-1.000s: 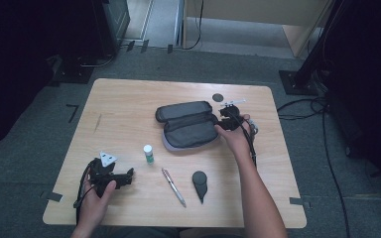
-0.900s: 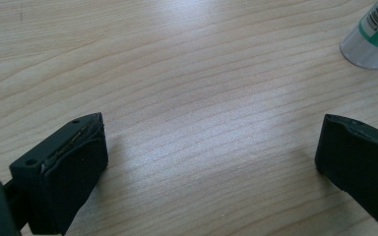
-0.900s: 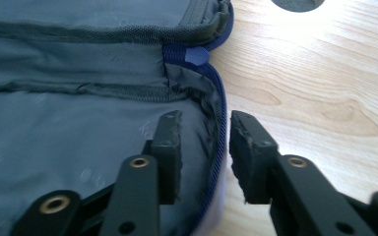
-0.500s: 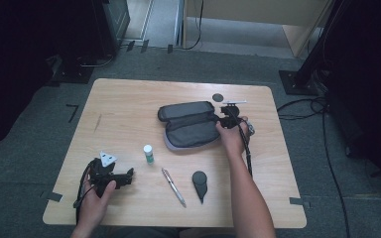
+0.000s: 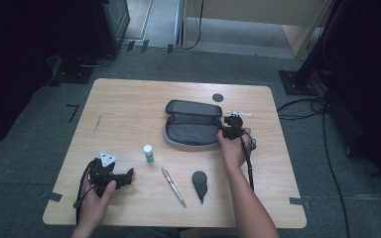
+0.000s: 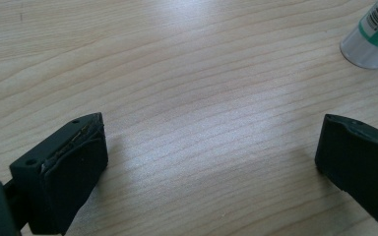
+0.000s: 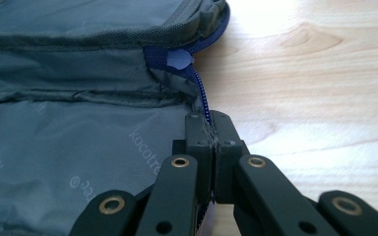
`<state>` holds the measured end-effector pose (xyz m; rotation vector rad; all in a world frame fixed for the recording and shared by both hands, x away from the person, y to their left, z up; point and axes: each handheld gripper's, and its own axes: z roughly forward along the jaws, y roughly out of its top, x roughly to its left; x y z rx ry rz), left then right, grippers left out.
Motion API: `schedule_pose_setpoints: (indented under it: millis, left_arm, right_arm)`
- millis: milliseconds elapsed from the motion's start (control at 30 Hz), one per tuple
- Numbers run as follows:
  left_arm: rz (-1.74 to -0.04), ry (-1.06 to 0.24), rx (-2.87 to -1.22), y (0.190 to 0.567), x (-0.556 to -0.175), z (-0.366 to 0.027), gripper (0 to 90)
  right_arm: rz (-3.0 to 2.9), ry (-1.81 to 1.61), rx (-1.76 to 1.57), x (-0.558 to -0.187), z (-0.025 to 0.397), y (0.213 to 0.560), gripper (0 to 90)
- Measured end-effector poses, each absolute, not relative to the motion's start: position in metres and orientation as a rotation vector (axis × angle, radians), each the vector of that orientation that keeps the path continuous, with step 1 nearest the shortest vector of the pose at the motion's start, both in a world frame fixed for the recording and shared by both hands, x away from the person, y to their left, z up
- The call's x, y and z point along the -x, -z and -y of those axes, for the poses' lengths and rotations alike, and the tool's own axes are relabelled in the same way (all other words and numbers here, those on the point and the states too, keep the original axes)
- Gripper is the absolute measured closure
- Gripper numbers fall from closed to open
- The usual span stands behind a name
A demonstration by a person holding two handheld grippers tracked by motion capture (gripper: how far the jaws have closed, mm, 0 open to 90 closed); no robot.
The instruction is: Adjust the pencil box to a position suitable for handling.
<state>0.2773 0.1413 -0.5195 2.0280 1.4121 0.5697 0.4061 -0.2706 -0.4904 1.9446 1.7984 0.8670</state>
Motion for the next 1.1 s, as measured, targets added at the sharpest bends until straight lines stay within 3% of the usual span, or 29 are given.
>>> schedule_pose_setpoints:
  millis: [267,533,667,733,933,1100]
  left_arm:
    - [-1.412,-0.570,-2.027,0.520,-0.277,-0.141,0.0]
    - [-1.409,-0.567,-2.035,0.519,-0.277,-0.142,0.0]
    - [-1.407,-0.567,-2.034,0.519,-0.277,-0.141,0.0]
    - [-1.407,-0.567,-2.035,0.519,-0.277,-0.141,0.0]
    - [-1.401,-0.565,-2.037,0.519,-0.275,-0.141,0.0]
    - [-1.400,-0.563,-2.039,0.519,-0.274,-0.141,0.0]
  right_arm:
    - [-1.868,-0.869,-1.841,-0.391,0.254,0.491,89.2]
    - [-1.867,-0.891,-1.803,-0.382,0.266,0.494,88.7]
    - [-1.882,-0.924,-1.783,-0.382,0.270,0.494,86.1]
    - [-1.906,-0.972,-1.761,-0.380,0.270,0.491,77.5]
    - [-1.904,-1.063,-1.648,-0.362,0.278,0.477,70.9]
    - [-1.938,-1.141,-1.577,-0.345,0.284,0.468,70.7]
